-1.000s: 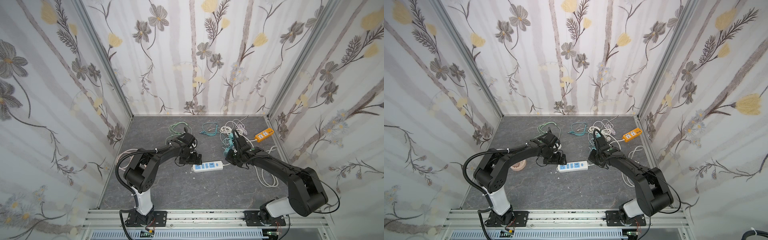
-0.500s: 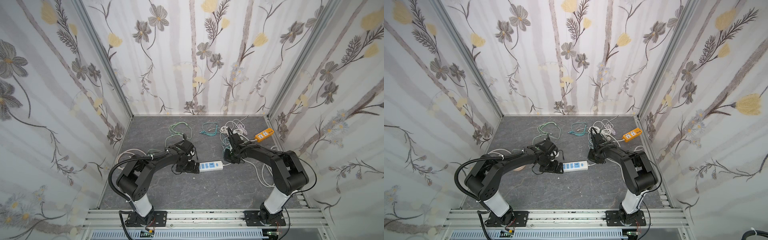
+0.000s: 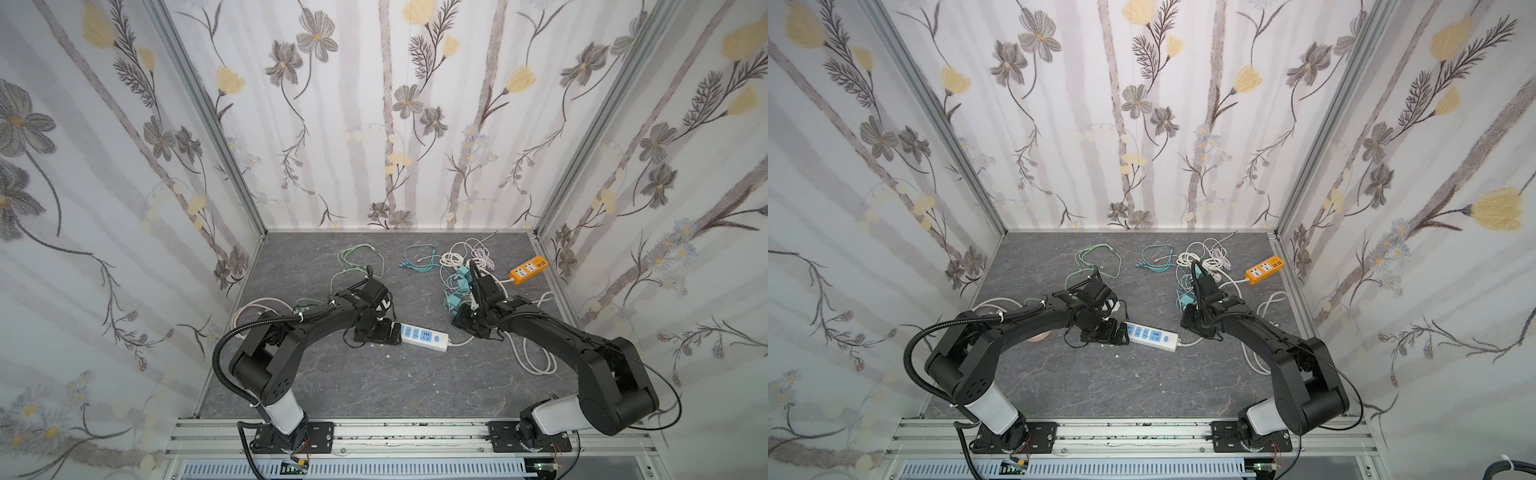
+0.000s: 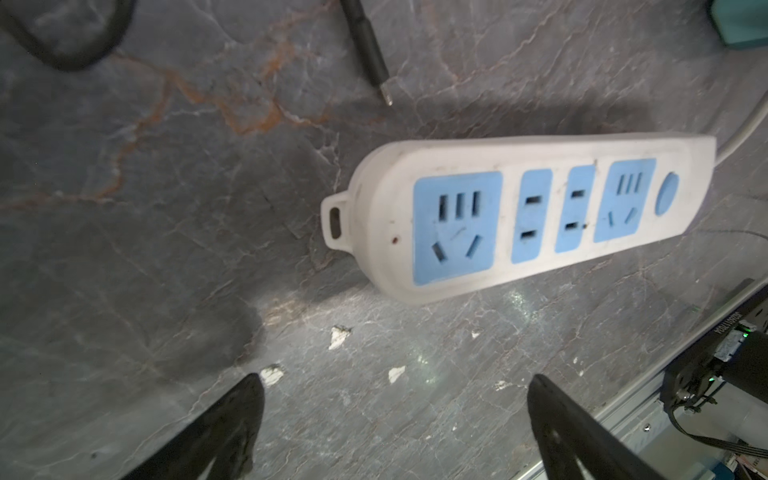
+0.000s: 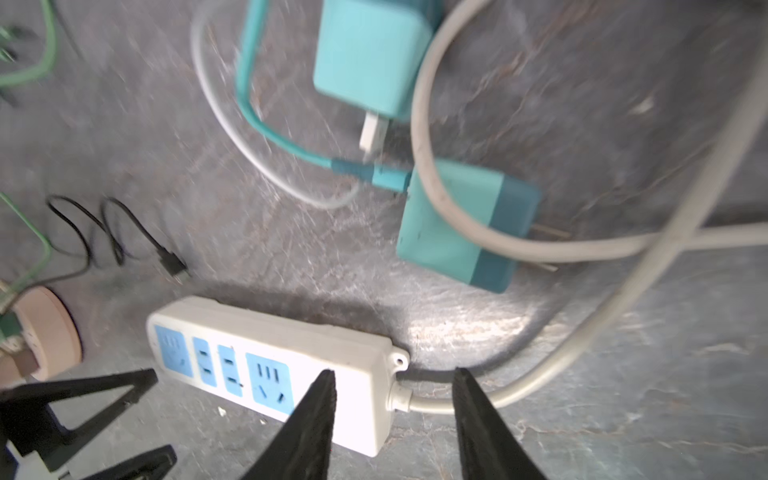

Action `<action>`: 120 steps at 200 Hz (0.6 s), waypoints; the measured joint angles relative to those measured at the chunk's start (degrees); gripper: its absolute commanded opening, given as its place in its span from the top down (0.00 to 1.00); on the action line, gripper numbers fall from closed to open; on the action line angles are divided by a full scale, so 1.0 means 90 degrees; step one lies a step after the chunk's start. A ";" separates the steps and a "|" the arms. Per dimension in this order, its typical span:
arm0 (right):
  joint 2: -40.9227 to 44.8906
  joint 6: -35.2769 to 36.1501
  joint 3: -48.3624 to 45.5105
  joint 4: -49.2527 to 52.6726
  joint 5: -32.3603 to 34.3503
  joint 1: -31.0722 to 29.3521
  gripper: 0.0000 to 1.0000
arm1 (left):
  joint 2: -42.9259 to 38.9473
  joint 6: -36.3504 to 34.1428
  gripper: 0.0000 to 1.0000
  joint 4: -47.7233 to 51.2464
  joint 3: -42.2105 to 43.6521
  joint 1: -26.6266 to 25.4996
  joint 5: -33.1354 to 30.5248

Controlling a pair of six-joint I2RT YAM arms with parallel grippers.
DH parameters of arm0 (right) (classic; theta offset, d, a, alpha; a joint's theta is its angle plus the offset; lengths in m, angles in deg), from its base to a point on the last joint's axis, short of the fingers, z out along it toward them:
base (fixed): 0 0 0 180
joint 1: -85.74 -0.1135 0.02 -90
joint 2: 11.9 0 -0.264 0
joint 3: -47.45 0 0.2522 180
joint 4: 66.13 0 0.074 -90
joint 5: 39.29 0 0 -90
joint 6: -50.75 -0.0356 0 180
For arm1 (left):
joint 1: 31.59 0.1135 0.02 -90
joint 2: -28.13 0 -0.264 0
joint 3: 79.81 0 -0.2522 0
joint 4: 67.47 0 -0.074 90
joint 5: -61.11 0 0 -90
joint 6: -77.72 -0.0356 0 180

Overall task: Insert the plug
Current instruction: 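Release the white power strip and move the right gripper toward the teal chargers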

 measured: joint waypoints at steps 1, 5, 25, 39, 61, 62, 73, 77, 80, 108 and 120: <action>0.0017 0.0002 0.0000 0.0000 0.0012 0.0010 0.41 | 0.0005 -0.0005 0.00 -0.0002 -0.0019 0.0000 -0.0010; 0.0124 0.0002 -0.0002 -0.0002 0.0107 0.0095 0.40 | 0.0015 -0.0017 0.00 0.0000 -0.0070 0.0002 -0.0034; 0.0408 0.0022 -0.0034 -0.0066 0.0330 0.0559 0.36 | 0.0117 -0.0053 0.00 -0.0029 -0.0427 0.0005 -0.0114; 0.0352 0.0192 0.0017 -0.0070 0.0323 0.0806 0.36 | 0.0287 -0.0158 0.00 -0.0102 -0.0736 0.0002 -0.0141; 0.0058 0.0610 0.0279 -0.0046 0.0085 0.0845 0.33 | 0.0763 -0.0228 0.00 -0.0168 -0.1319 -0.0022 -0.0102; 0.0049 0.0622 0.0287 -0.0049 0.0073 0.0845 0.33 | 0.0780 -0.0233 0.00 -0.0172 -0.1338 -0.0022 -0.0100; -0.0134 0.0765 0.0355 -0.0070 -0.0168 0.0850 0.31 | 0.1095 -0.0294 0.00 -0.0199 -0.1620 -0.0039 -0.0044; -0.0214 0.0799 0.0362 -0.0070 -0.0255 0.0850 0.30 | 0.1192 -0.0304 0.00 -0.0206 -0.1698 -0.0049 -0.0019; -0.0272 0.0806 0.0367 -0.0068 -0.0325 0.0850 0.30 | 0.1287 -0.0304 0.00 -0.0204 -0.1773 -0.0058 0.0005; -0.0809 0.0848 0.0372 -0.0073 -0.0772 0.0687 0.27 | 0.1715 -0.0304 0.00 -0.0170 -0.2021 -0.0177 0.0248; -0.0993 0.0843 0.0403 -0.0112 -0.0906 0.0602 0.26 | 0.1739 -0.0308 0.00 -0.0175 -0.1991 -0.0223 0.0347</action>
